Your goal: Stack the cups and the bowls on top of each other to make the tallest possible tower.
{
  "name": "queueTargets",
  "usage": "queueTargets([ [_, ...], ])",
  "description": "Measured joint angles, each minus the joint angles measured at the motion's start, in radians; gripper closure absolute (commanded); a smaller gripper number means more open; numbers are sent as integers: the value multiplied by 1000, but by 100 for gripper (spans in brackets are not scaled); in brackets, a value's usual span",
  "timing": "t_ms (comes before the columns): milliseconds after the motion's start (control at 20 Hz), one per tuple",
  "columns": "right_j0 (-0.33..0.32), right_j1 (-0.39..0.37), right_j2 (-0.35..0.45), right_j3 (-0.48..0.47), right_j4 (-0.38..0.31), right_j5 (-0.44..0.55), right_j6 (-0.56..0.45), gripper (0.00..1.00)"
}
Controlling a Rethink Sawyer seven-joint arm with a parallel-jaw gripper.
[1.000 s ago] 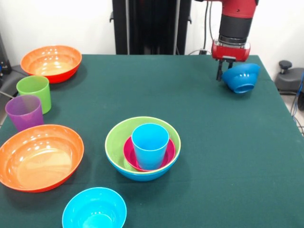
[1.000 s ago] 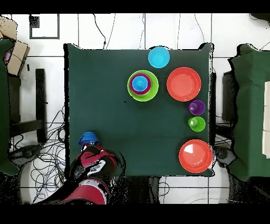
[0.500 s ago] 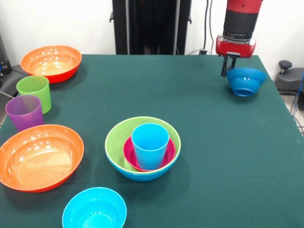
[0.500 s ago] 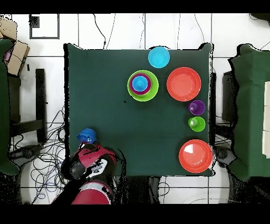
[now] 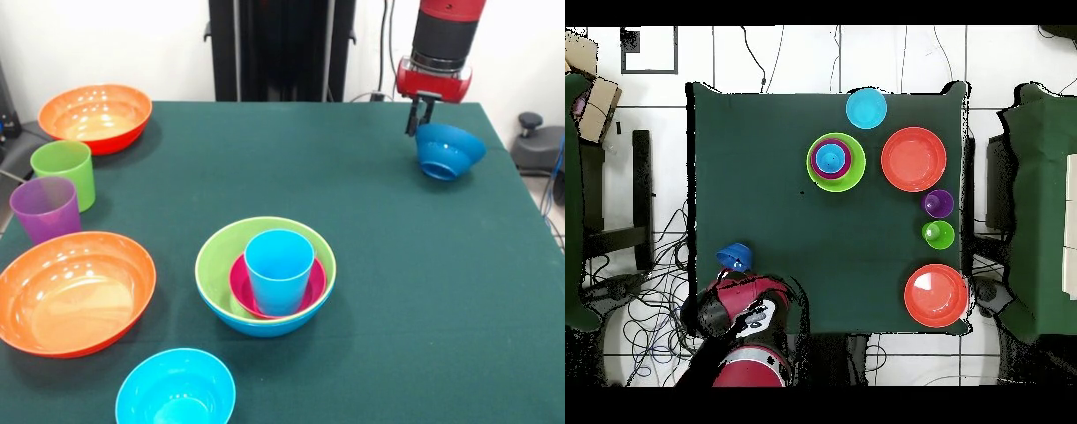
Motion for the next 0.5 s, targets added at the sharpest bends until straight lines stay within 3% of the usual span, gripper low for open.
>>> queueTargets([
  [500, -54, -51, 56, 0, 0, 64, 0, 100],
])
